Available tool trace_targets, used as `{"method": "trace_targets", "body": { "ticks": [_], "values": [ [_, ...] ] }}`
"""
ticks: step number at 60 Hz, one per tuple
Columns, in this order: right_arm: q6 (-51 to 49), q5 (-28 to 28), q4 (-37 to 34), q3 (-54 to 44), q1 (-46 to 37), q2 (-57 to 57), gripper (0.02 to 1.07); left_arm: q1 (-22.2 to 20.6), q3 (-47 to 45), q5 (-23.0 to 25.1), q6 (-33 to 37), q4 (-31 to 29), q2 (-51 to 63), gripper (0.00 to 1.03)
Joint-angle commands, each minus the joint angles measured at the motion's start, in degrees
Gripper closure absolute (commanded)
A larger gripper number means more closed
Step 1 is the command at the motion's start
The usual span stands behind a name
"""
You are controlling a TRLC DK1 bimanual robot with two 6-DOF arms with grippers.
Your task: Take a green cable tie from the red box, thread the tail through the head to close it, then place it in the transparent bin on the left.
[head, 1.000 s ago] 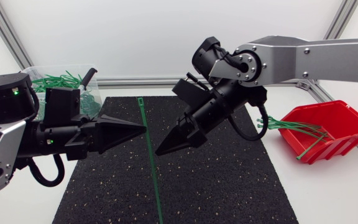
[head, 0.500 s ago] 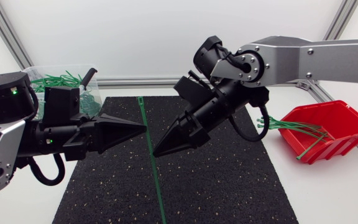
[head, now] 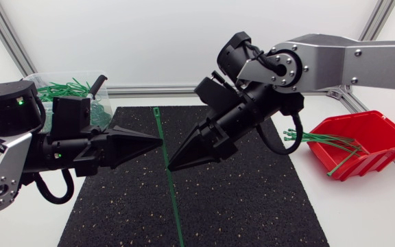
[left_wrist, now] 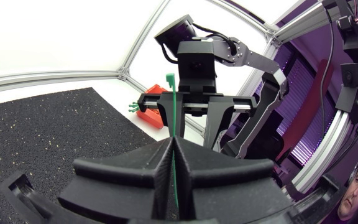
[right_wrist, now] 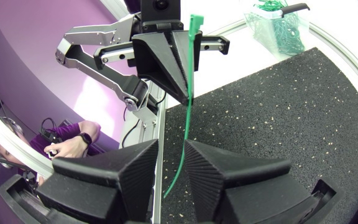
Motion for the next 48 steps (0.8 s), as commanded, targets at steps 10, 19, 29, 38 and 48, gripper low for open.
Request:
{"method": "trace_targets", "body": {
  "ticks": [10, 19, 29, 38, 48],
  "values": [
    [1.9, 0.0, 1.3, 2.6, -0.8, 3.0, 0.71, -0.3, -1.6, 0.7, -1.5, 0.9, 0.2, 0.99],
    [2.0, 0.0, 1.5, 3.6, -1.2, 3.6, 0.71, -0.3, -1.5, 0.7, -1.5, 0.9, 0.2, 0.99],
    [2.4, 0.0, 2.0, 4.2, -0.7, 4.2, 0.77, -0.4, -1.5, 0.7, -1.5, 1.0, 0.5, 0.99],
    [3.0, 0.2, 2.9, 4.0, -0.3, 4.3, 0.91, -0.4, -1.5, 0.7, -1.5, 1.1, 0.5, 0.99],
    [3.6, 0.6, 4.3, 3.2, 0.0, 4.0, 1.01, -0.4, -1.6, 0.7, -1.5, 1.3, 0.7, 0.99]
  ]
}}
